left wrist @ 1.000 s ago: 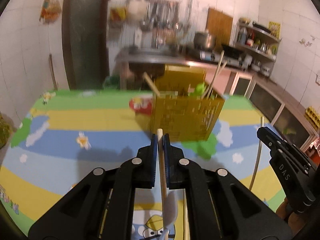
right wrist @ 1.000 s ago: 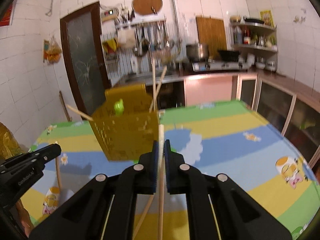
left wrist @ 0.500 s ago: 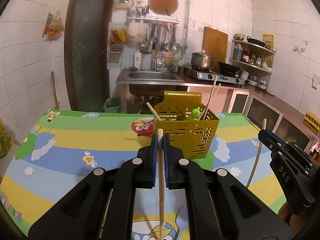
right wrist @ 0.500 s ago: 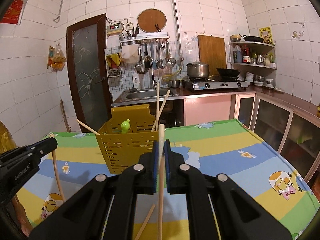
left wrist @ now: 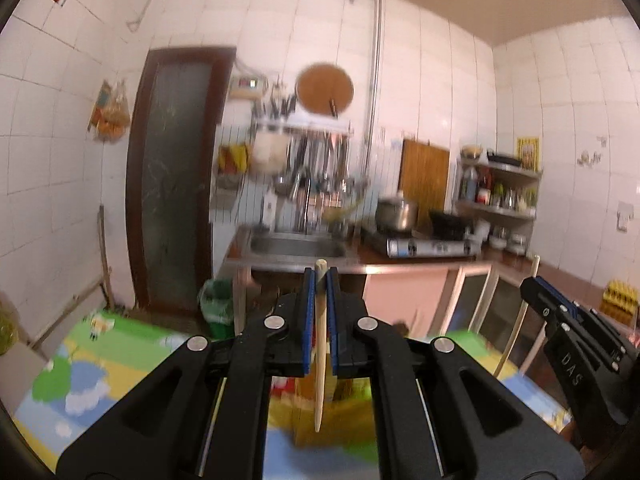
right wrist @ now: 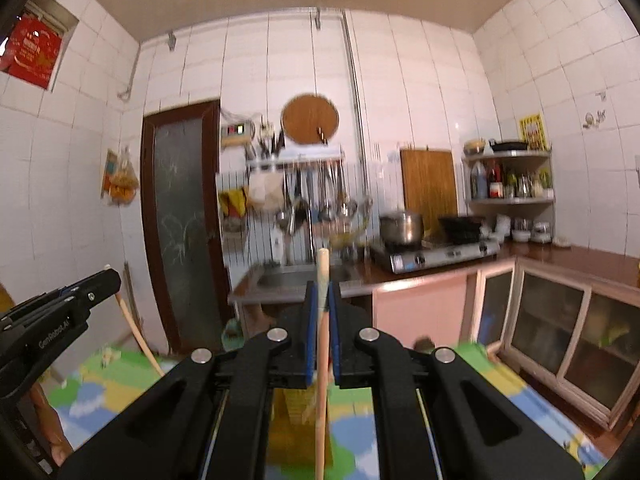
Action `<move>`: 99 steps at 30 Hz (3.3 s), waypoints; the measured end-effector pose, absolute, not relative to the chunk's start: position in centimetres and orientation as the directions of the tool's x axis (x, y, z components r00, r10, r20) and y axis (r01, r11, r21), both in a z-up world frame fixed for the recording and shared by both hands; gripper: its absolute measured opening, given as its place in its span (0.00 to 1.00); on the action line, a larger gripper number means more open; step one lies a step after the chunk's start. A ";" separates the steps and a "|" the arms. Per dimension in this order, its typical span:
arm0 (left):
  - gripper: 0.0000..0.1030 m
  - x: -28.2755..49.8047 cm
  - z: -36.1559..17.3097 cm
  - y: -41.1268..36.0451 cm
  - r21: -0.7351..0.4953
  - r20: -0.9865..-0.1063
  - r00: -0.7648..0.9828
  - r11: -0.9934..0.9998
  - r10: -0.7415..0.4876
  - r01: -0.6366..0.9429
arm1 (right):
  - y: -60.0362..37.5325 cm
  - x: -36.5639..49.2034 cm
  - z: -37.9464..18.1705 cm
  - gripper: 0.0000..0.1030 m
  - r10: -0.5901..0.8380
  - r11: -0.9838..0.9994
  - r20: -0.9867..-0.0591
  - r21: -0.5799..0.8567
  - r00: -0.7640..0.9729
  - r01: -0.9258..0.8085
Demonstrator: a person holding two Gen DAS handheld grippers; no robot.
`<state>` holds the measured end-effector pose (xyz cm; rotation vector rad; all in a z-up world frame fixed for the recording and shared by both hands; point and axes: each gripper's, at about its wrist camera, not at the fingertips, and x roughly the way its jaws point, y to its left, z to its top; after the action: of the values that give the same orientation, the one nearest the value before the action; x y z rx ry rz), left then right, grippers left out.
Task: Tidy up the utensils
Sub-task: 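Lower both held sticks into the yellow holder, then open both tools to release the sticks into the holder, then move both tools down to the remaining wooden chopsticks on the table, then close left tool on a wooden chopstick while right tool grasps another chopstick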
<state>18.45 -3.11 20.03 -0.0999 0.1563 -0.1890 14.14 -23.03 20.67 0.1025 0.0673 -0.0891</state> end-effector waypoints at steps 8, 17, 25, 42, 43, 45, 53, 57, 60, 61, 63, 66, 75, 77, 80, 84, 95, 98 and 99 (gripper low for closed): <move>0.05 23.4 20.8 -5.3 -0.097 -0.097 0.978 0.980 -0.182 0.173 | -21.9 20.3 22.4 0.06 -0.099 0.992 0.037 0.080 0.994 0.095; 0.05 29.1 13.7 -5.1 -0.122 -0.271 0.945 0.980 -0.183 0.155 | -22.1 26.7 14.6 0.06 -0.066 0.993 -0.130 0.084 0.989 0.078; 0.60 29.2 12.1 -2.9 -0.157 -0.360 0.918 0.981 -0.165 0.114 | -23.7 27.4 12.1 0.08 -0.049 0.991 -0.365 0.097 0.930 0.090; 0.95 19.6 4.2 4.4 -0.090 -0.600 0.794 0.994 -0.100 0.058 | -25.7 15.8 4.3 0.74 -0.082 0.971 -0.640 0.120 0.764 0.205; 0.95 19.5 3.1 4.5 -0.088 -0.620 0.779 0.995 -0.097 0.054 | -25.5 15.6 3.4 0.74 -0.079 0.971 -0.654 0.120 0.752 0.207; 0.95 19.3 1.2 4.6 -0.087 -0.650 0.754 0.995 -0.097 0.053 | -24.8 15.3 1.1 0.74 -0.065 0.970 -0.693 0.124 0.718 0.208; 0.95 20.1 -3.3 4.7 -0.063 -0.712 0.698 0.997 -0.077 0.046 | -21.6 15.5 -4.0 0.74 -0.056 0.977 -0.786 0.085 0.616 0.197; 0.95 20.2 -4.0 4.3 -0.073 -0.727 0.681 0.996 -0.088 0.050 | -20.6 15.7 -4.3 0.68 -0.083 0.973 -0.805 0.062 0.588 0.223; 0.95 19.9 -4.2 4.1 -0.056 -0.722 0.687 0.997 -0.077 0.052 | -19.5 15.8 -5.0 0.60 -0.093 0.975 -0.826 0.039 0.556 0.221; 0.95 19.8 -4.1 3.9 -0.053 -0.720 0.690 0.997 -0.074 0.052 | -19.2 15.8 -4.9 0.58 -0.111 0.974 -0.822 0.021 0.559 0.224; 0.95 19.7 -4.1 3.9 -0.054 -0.718 0.692 0.997 -0.075 0.052 | -18.7 15.8 -4.8 0.50 -0.110 0.975 -0.820 0.021 0.561 0.223; 0.95 19.7 -4.2 3.9 -0.059 -0.723 0.686 0.997 -0.081 0.056 | -18.3 15.7 -4.6 0.30 -0.086 0.980 -0.815 0.035 0.574 0.197; 0.95 19.7 -3.8 2.8 -0.069 -0.739 0.667 0.996 -0.091 0.060 | -20.3 15.6 -4.3 0.10 -0.005 0.987 -0.816 0.089 0.577 0.135; 0.95 19.6 -3.6 2.2 -0.059 -0.738 0.669 0.996 -0.089 0.067 | -21.1 15.6 -4.3 0.10 -0.004 0.987 -0.818 0.088 0.575 0.132; 0.95 19.4 -3.3 1.1 -0.066 -0.744 0.660 0.995 -0.103 0.081 | -22.4 15.7 -4.3 0.10 0.013 0.988 -0.822 0.099 0.569 0.121; 0.95 19.1 -3.1 -0.9 -0.082 -0.752 0.645 0.990 -0.137 0.114 | -24.4 16.2 -4.3 0.10 0.000 0.986 -0.825 0.094 0.565 0.138; 0.94 19.6 -3.7 -5.8 -0.096 -0.789 0.587 0.979 -0.184 0.179 | -26.6 16.2 -4.6 0.11 0.007 0.981 -0.812 0.119 0.584 0.154; 0.89 20.0 -4.4 -7.3 -0.090 -0.808 0.557 0.975 -0.192 0.204 | -27.1 15.9 -4.6 0.11 0.021 0.978 -0.808 0.138 0.588 0.155; 0.87 20.1 -4.6 -7.6 -0.085 -0.813 0.551 0.974 -0.190 0.210 | -27.3 15.8 -4.6 0.11 0.024 0.977 -0.808 0.144 0.589 0.158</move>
<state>20.10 -7.60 -4.62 0.0226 0.9589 -0.2366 15.76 -27.32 -4.62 0.2087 0.9398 -0.0786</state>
